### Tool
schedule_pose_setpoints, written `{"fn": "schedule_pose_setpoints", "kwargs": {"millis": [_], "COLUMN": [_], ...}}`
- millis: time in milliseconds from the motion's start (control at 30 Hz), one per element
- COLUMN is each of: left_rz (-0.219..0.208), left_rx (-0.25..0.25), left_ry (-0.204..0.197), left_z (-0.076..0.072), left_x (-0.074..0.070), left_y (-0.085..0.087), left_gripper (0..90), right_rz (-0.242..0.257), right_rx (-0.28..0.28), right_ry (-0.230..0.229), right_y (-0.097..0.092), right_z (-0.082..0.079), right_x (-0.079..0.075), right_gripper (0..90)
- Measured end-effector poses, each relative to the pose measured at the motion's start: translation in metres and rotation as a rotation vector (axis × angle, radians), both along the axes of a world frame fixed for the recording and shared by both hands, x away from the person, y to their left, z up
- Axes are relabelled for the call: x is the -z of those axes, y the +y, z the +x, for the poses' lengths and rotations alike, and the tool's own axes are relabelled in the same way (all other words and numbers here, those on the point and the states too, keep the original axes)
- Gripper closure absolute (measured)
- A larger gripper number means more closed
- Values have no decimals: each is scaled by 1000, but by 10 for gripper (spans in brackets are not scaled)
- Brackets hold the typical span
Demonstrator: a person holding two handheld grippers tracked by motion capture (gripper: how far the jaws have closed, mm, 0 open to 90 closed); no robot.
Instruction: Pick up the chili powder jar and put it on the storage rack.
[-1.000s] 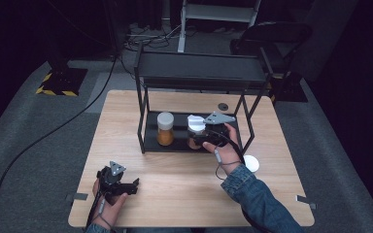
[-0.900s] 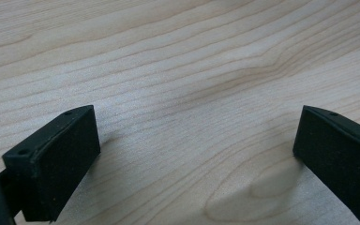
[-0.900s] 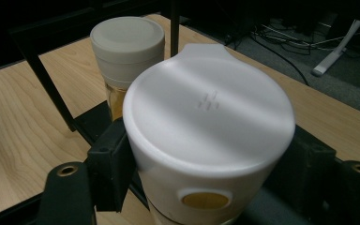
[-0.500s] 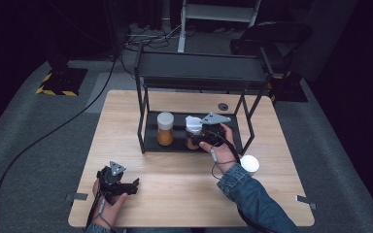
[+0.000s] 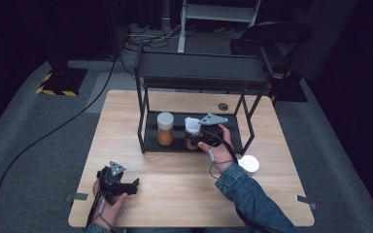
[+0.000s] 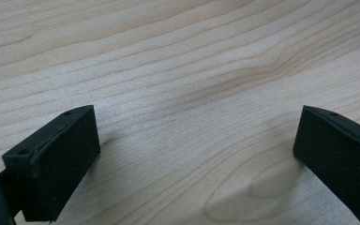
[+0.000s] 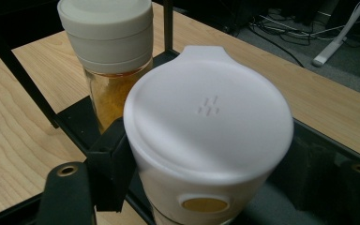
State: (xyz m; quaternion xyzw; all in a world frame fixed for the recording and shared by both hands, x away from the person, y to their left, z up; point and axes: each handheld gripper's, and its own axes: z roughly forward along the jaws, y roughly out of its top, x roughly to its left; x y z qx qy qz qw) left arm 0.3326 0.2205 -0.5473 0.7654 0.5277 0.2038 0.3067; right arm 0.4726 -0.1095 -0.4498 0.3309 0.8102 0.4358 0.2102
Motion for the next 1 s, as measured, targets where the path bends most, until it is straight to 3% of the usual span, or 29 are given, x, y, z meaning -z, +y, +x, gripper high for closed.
{"fn": "schedule_pose_setpoints", "kwargs": {"millis": [633, 1000], "left_rz": [1, 0], "left_rx": [2, 1], "left_ry": [1, 0], "left_z": [0, 0], "left_x": [0, 0], "left_y": [0, 0], "left_gripper": [5, 5], "right_rz": [15, 22], "right_rx": [31, 40], "right_ry": [12, 11], "right_y": [-4, -8], "right_z": [3, 0], "right_x": [6, 1], "right_gripper": [303, 189]}}
